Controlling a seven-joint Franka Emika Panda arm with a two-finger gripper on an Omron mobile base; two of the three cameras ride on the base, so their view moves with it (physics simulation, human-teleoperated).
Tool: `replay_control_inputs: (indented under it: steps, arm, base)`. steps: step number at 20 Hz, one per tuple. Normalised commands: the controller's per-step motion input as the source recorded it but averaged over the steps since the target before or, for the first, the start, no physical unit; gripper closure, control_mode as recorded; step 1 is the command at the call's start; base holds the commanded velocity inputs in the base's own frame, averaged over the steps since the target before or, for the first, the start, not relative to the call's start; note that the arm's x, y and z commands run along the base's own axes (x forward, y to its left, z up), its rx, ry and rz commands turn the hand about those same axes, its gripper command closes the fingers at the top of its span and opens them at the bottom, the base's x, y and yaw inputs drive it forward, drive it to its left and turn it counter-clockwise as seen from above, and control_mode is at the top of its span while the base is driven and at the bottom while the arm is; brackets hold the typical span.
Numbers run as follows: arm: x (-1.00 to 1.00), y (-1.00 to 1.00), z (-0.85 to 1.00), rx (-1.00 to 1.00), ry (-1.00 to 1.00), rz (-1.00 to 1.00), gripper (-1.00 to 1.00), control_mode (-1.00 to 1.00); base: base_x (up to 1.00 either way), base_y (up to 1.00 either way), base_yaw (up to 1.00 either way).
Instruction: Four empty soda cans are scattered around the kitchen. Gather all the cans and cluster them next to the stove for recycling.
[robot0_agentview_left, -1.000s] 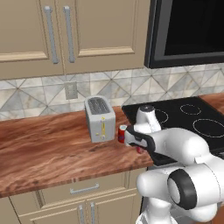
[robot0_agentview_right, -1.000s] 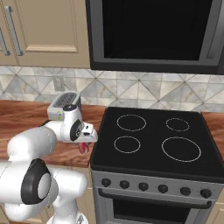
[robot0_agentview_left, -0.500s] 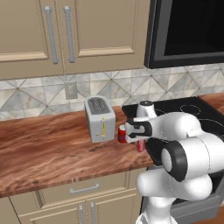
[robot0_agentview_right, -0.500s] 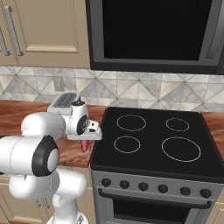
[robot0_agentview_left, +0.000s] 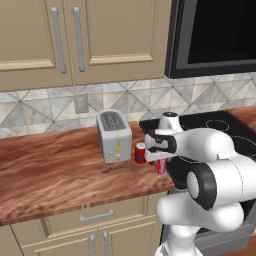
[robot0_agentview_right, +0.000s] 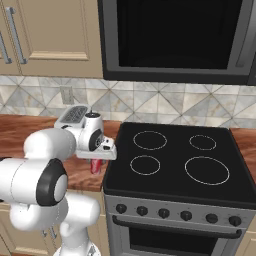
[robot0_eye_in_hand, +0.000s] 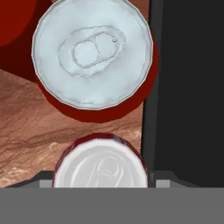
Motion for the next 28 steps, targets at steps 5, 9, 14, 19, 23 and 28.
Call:
replay_control_inputs:
  steps: [5, 9, 14, 19, 23, 28]
  arm:
    - [-0.17, 0.11, 0.14, 0.06, 0.0, 0.0, -1.0, -1.0]
    - [-0.04, 0.19, 0.28, 0.0, 0.0, -0.01, -1.0, -1.0]
    - [-0.23, 0.21, 0.62, 0.0, -0.01, -0.03, -1.0, -1.0]
    - [-0.68, 0.48, 0.77, 0.0, -0.04, 0.0, -1.0, -1.0]
    - [-0.63, 0.42, 0.62, 0.0, -0.02, 0.0, -1.0, -1.0]
    - [-0.66, 0.14, 0.08, 0.0, -0.01, 0.0, -1.0, -1.0]
  base:
    - [0.0, 0.0, 0.0]
    - [0.0, 0.0, 0.0]
    - [0.0, 0.0, 0.0]
    - [0.0, 0.0, 0.0]
    - [0.0, 0.0, 0.0]
    - [0.0, 0.0, 0.0]
